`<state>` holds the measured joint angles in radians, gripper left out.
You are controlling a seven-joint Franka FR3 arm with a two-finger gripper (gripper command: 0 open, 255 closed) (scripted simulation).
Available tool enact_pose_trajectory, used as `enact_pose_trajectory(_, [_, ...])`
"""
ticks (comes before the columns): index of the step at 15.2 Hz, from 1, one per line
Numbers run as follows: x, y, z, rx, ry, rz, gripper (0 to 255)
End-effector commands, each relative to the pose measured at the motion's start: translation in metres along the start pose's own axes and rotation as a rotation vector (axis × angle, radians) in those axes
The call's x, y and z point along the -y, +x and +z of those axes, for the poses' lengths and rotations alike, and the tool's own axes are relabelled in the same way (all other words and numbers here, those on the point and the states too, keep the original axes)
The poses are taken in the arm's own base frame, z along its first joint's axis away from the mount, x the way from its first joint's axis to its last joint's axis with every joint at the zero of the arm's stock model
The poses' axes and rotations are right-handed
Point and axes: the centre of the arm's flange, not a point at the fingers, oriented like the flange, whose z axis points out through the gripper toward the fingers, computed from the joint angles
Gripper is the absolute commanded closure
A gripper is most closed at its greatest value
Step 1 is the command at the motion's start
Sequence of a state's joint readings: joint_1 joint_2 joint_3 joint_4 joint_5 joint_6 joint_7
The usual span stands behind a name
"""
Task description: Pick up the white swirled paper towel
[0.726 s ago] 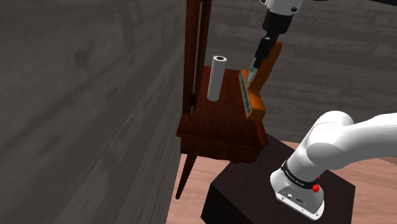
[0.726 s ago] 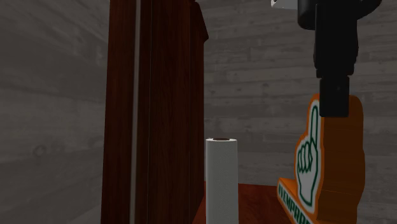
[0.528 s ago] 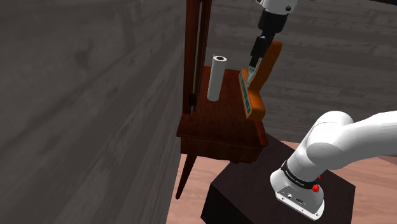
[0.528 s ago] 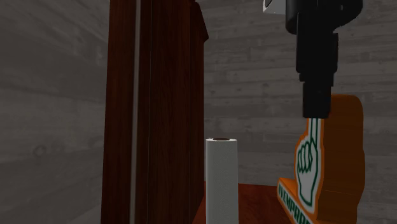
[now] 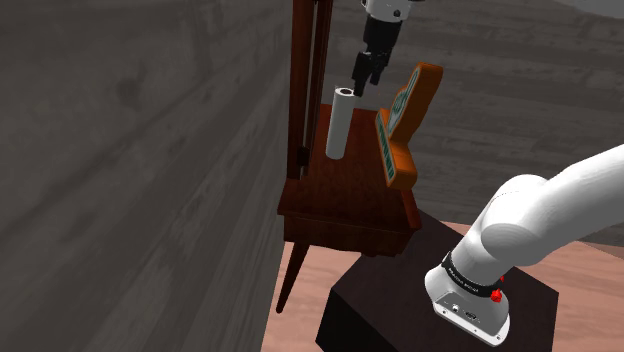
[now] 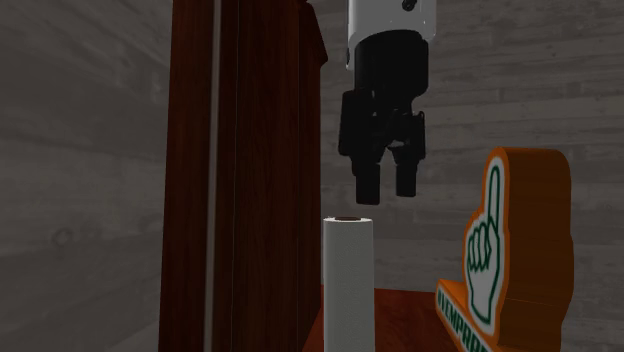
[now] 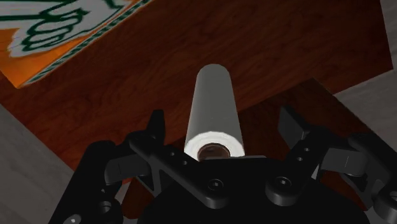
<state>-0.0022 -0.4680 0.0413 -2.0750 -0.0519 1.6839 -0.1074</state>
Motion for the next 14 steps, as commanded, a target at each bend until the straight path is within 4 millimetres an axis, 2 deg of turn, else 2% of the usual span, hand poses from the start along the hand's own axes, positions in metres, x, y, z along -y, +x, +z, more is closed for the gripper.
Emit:
enact_pose_trajectory(1, [-0.004, 0.027, 0.003, -0.001, 0.005, 0.009, 0])
enact_pose_trajectory(2, [-0.007, 0.04, 0.006, -0.002, 0.008, 0.013, 0])
enact_pose_trajectory(3, [-0.007, 0.041, 0.006, -0.002, 0.008, 0.013, 0])
enact_pose_trajectory(10, [-0.004, 0.038, 0.046, -0.002, 0.008, 0.013, 0])
enact_pose_trajectory(12, [-0.004, 0.038, 0.046, -0.002, 0.008, 0.013, 0])
enact_pose_trajectory(13, [-0.004, 0.038, 0.046, -0.002, 0.008, 0.013, 255])
enact_pose_trajectory(14, [-0.004, 0.038, 0.046, -0.002, 0.008, 0.013, 255])
